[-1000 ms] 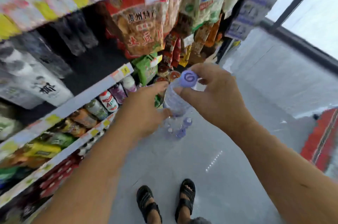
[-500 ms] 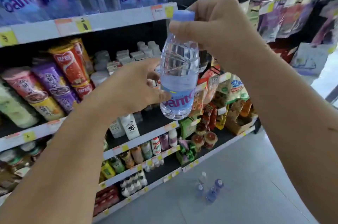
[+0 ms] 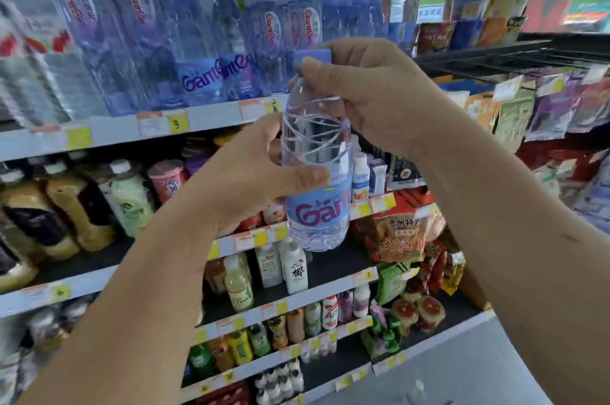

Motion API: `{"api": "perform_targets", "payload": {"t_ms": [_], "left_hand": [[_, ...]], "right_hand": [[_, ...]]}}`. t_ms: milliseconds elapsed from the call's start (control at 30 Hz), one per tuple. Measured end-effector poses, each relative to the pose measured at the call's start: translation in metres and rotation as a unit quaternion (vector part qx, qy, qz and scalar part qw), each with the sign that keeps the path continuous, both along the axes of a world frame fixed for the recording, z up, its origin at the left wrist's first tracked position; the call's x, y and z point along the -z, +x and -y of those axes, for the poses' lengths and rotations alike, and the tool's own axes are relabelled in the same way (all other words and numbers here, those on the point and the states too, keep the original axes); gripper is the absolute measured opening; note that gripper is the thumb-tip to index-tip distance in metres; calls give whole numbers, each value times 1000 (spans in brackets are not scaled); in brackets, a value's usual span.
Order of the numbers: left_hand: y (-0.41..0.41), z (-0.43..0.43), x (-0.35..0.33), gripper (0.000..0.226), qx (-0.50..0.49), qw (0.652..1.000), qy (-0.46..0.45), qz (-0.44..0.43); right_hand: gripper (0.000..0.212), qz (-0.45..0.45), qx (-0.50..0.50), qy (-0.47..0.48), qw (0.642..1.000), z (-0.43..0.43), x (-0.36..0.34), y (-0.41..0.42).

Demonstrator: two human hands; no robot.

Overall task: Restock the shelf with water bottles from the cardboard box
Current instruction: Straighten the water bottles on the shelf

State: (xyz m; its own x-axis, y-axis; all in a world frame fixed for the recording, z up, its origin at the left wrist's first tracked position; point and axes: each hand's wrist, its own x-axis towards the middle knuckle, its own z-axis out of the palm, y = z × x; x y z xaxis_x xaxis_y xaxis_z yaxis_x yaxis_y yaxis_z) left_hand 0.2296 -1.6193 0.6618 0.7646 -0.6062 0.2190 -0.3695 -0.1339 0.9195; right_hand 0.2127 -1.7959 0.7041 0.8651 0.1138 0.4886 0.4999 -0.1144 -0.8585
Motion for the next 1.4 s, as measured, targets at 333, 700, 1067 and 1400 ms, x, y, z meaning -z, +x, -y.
{"api": "perform_targets", "payload": {"t_ms": [333,700,1067,1400], "left_hand": [[54,-55,-30,48,-64,998,4,9],[113,-49,-33,88,-180,982,44,-22],[138,-47,-79,46,-228,959,136,94],[165,-70,-60,43,-241,906,306,167]], "right_hand": [[42,-77,32,-7,997,-50,28,30],[60,-57,37,-95,993,-58,66,98],[51,39,138,-128,981,-32,0,161],[60,23,242,-162,956,-40,-3,220]]}}
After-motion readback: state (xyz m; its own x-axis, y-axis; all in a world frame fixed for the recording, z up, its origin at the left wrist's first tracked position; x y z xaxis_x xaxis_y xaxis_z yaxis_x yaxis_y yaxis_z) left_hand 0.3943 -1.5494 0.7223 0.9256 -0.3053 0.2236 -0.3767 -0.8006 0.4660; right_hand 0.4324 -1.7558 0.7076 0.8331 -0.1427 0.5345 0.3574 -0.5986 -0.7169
